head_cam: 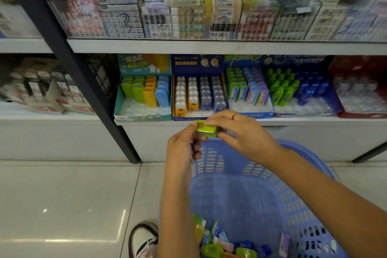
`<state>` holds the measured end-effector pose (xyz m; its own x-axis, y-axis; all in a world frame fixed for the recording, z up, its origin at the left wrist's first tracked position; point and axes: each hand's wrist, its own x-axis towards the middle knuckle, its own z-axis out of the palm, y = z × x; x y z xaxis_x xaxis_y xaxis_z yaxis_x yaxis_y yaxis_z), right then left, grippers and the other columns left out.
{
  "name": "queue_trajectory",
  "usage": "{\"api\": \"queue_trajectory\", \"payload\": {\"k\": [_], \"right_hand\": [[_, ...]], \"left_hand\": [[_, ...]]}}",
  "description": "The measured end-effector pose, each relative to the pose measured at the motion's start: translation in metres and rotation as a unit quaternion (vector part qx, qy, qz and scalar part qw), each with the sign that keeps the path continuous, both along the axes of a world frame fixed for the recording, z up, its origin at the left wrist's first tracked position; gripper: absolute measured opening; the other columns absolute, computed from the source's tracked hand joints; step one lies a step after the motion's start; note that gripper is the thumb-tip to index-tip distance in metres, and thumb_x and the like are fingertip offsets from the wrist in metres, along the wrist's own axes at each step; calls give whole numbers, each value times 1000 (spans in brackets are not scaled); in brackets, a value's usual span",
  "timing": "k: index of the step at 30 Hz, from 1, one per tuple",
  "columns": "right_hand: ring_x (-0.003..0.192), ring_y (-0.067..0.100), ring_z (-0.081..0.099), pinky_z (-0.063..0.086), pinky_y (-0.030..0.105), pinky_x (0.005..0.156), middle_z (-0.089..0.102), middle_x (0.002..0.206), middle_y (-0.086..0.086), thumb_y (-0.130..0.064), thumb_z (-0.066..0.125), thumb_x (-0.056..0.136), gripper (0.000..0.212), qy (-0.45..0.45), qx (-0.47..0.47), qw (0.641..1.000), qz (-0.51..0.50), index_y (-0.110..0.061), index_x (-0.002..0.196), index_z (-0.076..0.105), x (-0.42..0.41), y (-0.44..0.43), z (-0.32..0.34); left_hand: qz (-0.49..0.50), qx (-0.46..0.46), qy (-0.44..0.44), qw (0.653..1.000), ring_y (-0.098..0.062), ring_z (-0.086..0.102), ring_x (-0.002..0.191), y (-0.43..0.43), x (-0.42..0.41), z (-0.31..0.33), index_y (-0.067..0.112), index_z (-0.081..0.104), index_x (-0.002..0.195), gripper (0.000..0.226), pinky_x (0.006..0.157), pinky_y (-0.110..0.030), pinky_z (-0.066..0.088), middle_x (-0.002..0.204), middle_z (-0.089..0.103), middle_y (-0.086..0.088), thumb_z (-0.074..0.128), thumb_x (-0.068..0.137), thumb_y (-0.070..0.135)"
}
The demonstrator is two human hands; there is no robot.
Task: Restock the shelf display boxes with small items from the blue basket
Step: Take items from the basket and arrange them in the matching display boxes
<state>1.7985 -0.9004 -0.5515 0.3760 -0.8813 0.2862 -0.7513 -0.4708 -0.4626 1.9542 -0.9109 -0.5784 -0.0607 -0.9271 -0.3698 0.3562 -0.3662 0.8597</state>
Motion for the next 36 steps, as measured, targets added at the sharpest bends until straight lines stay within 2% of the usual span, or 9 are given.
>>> {"api": "queue_trajectory", "payload": {"k": [4, 7, 10, 14, 17, 20, 25, 31, 36], "right_hand": [[90, 8, 54, 45, 17, 83, 52, 110, -4, -13, 64, 87, 30, -80, -56, 995, 4, -14, 117, 65, 29, -19, 12], [76, 6, 54, 47, 16, 71, 57, 91, -8, -28, 68, 84, 29, -134, -55, 988, -59, -16, 110, 65, 58, -50, 27], [74, 4, 54, 45, 8, 70, 59, 88, -8, -25, 71, 82, 28, -165, -36, 984, -49, -14, 107, 64, 91, -91, 39], [84, 13, 54, 45, 23, 77, 61, 93, 2, -19, 68, 84, 34, -93, 1, 995, -31, -11, 117, 64, 138, -148, 36], [83, 12, 50, 35, 19, 69, 60, 97, 4, -19, 68, 85, 35, -36, 25, 999, -24, -9, 118, 64, 163, -176, 25], [96, 24, 58, 40, 27, 76, 65, 108, 13, -23, 67, 85, 37, 3, 40, 999, -17, -8, 119, 64, 177, -189, 14], [106, 35, 54, 43, 37, 86, 62, 113, 22, -23, 61, 89, 36, 90, 3, 996, -5, -8, 122, 63, 185, -198, -7], [102, 33, 54, 46, 48, 85, 50, 110, 15, -16, 63, 87, 14, -5, -49, 996, -73, -9, 98, 58, 190, -197, -26], [133, 37, 27, 29, 45, 101, 29, 149, 14, -16, 43, 96, 43, 278, -166, 945, -44, -10, 139, 41, 196, -198, -28]], "left_hand": [[24, -1, 57, 998, -7, 40, 42, -7, 21, 3, 10, 65, 86, 38, 37, -18, 31, 54, 54, 2, 48, 95, 43], [100, 19, 122, 987, -7, 40, 42, -14, 39, 3, 7, 62, 94, 28, 37, -17, 32, 53, 49, 2, 47, 97, 31], [167, 36, 172, 970, -10, 42, 50, -20, 60, -2, 8, 61, 92, 13, 44, -18, 35, 62, 48, -1, 50, 93, 15], [206, 38, 205, 956, -12, 45, 50, -21, 82, -10, 8, 61, 101, 16, 44, -19, 38, 67, 49, -2, 51, 93, 17], [228, 58, 168, 957, -7, 39, 41, -21, 92, -16, 14, 58, 102, 22, 35, -16, 29, 64, 46, 2, 47, 97, 33], [237, 68, 151, 957, -6, 37, 40, -24, 98, -22, 15, 60, 103, 35, 34, -16, 25, 59, 48, 4, 40, 98, 44], [238, 54, 196, 950, -7, 43, 49, -26, 105, -29, 10, 68, 105, 37, 40, -16, 35, 68, 59, 0, 38, 97, 29], [237, 28, 253, 938, -9, 45, 58, -26, 112, -37, 9, 66, 115, 35, 52, -18, 39, 75, 57, 0, 39, 94, 19], [213, -1, 230, 950, -7, 57, 85, -28, 117, -45, 12, 63, 121, 30, 75, -21, 47, 101, 63, 3, 47, 95, 15]]}}
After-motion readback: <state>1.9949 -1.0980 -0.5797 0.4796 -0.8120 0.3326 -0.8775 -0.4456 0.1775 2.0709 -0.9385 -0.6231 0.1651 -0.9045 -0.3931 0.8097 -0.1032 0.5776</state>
